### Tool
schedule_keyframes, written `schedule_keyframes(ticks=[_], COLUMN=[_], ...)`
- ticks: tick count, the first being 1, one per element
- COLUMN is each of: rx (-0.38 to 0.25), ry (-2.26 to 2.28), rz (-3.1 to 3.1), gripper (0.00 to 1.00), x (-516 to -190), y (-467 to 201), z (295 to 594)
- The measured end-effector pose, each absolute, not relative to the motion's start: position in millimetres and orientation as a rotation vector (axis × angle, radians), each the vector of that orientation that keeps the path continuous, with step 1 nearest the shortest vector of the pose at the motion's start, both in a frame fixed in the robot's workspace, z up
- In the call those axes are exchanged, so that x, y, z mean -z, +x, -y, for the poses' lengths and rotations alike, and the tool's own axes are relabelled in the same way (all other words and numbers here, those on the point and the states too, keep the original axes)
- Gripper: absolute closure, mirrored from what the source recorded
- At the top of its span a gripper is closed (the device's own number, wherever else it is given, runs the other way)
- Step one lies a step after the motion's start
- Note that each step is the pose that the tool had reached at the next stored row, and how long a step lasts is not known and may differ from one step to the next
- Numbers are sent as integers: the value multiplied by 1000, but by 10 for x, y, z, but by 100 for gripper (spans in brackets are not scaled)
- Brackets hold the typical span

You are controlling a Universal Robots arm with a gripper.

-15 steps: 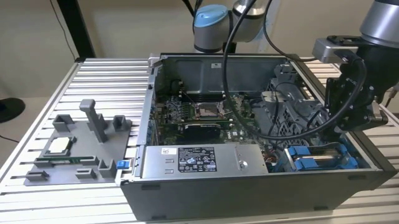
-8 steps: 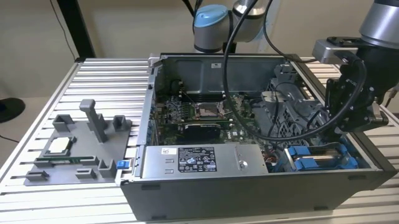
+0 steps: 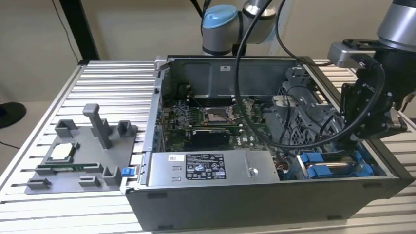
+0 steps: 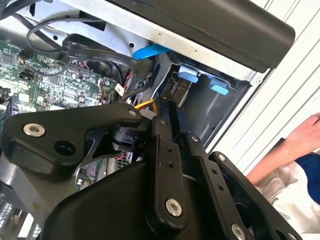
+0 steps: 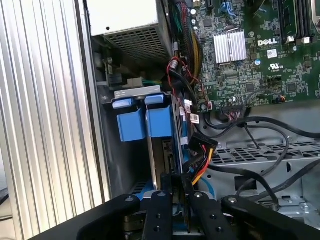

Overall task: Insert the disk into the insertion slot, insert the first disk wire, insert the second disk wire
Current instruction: 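Insert the first disk wire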

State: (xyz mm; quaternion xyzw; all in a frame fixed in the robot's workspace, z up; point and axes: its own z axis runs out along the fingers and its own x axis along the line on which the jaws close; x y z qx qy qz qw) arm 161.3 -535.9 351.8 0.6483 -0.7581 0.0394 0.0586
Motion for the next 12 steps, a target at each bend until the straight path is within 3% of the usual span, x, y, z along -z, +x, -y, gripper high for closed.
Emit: schedule_keyframes(ticks=[12], rx=[-118], ry=[1981], rz=[2280], gripper=[100], x=[-3454], y=[1634], z=[5376])
